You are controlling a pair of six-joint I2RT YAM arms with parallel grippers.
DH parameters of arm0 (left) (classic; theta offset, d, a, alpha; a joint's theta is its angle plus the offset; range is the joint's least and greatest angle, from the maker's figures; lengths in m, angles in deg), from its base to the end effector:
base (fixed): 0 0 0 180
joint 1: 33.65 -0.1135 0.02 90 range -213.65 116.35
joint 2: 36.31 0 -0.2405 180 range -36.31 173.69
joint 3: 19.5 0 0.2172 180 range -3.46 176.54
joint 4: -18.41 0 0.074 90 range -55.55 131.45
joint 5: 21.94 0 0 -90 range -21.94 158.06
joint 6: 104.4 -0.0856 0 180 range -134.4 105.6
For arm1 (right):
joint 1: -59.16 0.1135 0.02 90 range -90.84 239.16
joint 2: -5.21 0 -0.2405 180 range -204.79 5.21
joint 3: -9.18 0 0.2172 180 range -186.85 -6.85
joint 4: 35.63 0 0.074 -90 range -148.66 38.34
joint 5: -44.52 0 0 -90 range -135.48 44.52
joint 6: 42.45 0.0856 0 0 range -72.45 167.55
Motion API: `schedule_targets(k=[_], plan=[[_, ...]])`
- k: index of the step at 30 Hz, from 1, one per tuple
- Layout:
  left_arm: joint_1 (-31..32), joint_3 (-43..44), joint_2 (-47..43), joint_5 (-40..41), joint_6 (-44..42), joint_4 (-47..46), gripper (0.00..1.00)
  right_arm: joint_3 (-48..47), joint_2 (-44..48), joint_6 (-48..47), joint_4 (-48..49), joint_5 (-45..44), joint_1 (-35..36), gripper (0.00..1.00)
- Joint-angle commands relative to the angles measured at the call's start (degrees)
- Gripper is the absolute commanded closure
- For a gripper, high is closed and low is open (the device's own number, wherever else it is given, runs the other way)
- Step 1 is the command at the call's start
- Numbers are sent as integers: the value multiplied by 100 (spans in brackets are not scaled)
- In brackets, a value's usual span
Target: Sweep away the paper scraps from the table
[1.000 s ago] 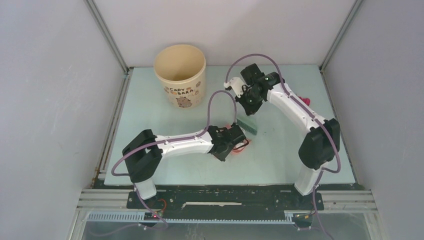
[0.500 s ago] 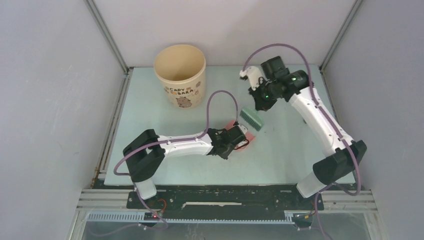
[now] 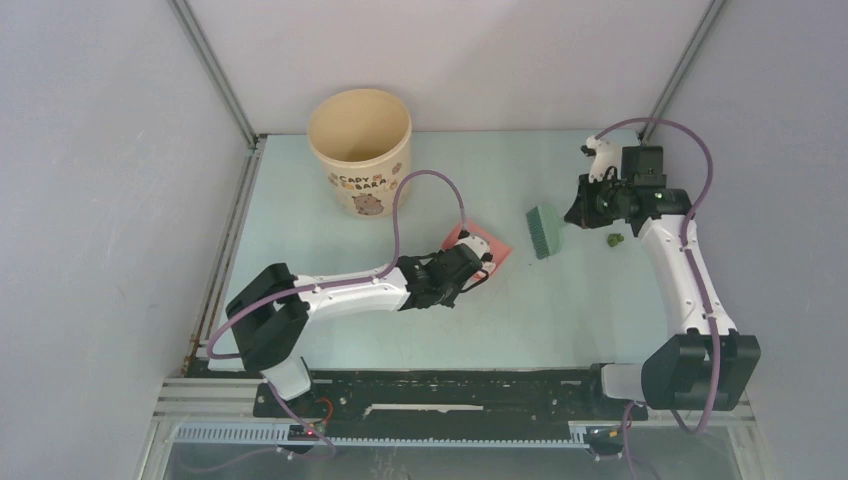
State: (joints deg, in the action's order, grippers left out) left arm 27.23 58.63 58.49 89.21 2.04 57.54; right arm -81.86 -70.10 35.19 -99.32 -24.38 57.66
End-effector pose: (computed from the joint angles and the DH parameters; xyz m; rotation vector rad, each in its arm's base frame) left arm 0.1898 -0.2773 0.1636 0.7966 2.3223 -0.1137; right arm 0.2718 0.0237 0.2908 -0.3904 2.3272 0.3260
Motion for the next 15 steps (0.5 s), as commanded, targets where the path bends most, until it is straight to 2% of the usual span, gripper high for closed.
schedule_targets(k=[1, 8, 15], plan=[[-33, 351, -353, 247, -19, 16, 100, 688, 87, 360, 1477, 260, -43, 100], [-37, 1027, -477, 403, -44, 685, 100, 995, -171, 351, 1520, 654, -57, 100], [-162, 2219, -370, 529, -160, 1696, 100, 1067, -376, 279, 1465, 926, -61, 100]])
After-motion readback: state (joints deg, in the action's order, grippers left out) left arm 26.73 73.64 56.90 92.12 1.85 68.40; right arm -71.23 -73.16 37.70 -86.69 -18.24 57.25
